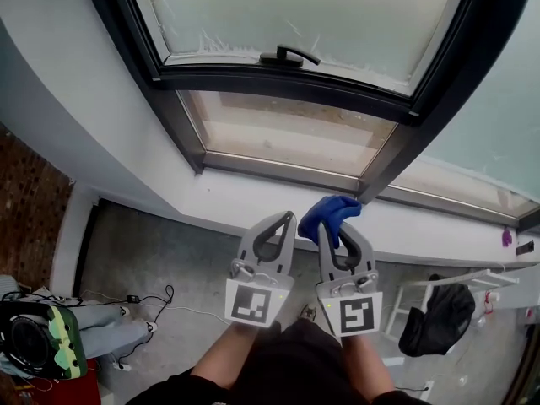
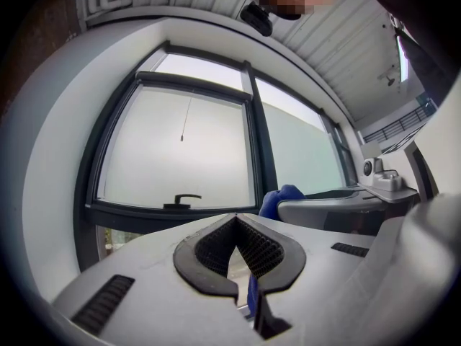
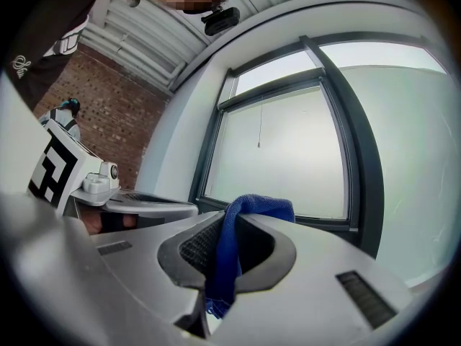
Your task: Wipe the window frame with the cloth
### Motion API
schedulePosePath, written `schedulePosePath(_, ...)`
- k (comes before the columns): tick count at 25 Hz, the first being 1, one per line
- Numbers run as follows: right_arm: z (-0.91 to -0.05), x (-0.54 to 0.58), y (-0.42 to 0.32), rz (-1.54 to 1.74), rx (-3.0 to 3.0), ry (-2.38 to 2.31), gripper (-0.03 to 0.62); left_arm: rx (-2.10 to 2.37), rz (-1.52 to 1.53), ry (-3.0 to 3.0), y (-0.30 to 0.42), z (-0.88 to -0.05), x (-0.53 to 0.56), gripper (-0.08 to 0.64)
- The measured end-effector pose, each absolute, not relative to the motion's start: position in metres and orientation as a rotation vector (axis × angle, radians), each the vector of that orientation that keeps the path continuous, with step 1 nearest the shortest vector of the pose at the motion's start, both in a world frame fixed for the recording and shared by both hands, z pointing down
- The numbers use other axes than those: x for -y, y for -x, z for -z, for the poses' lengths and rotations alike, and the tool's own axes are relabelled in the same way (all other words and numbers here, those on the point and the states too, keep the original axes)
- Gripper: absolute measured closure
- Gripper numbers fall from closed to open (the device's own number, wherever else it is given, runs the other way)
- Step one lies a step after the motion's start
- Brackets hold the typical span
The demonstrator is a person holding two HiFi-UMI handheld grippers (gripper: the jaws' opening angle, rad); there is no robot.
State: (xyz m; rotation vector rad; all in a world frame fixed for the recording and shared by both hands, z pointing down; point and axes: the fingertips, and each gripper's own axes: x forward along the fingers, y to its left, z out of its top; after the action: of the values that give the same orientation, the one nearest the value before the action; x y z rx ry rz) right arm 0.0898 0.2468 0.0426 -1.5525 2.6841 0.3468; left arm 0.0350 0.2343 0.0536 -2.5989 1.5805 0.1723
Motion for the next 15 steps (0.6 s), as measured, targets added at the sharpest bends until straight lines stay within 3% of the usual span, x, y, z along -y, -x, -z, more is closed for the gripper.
schedulePosePath(6, -0.045, -0.252, -0.102, -0.364, -2.677, 1.553, 0.563, -1.586, -0.201, 2.599, -0.054, -0.055, -0.24, 0.557)
schedulePosePath(10, -0.048, -0.253, -0.105, -0.374, -2.695, 1.556, 0.563, -1.474, -0.018, 2.563, -0.067, -0.062, -0.243, 0.557)
schedulePosePath(15, -0.048, -0.254, -0.104, -0.391, -2.699, 1.544, 0.563, -1.547, -0.148, 2.621, -0.066, -0.062, -0.243, 0.557)
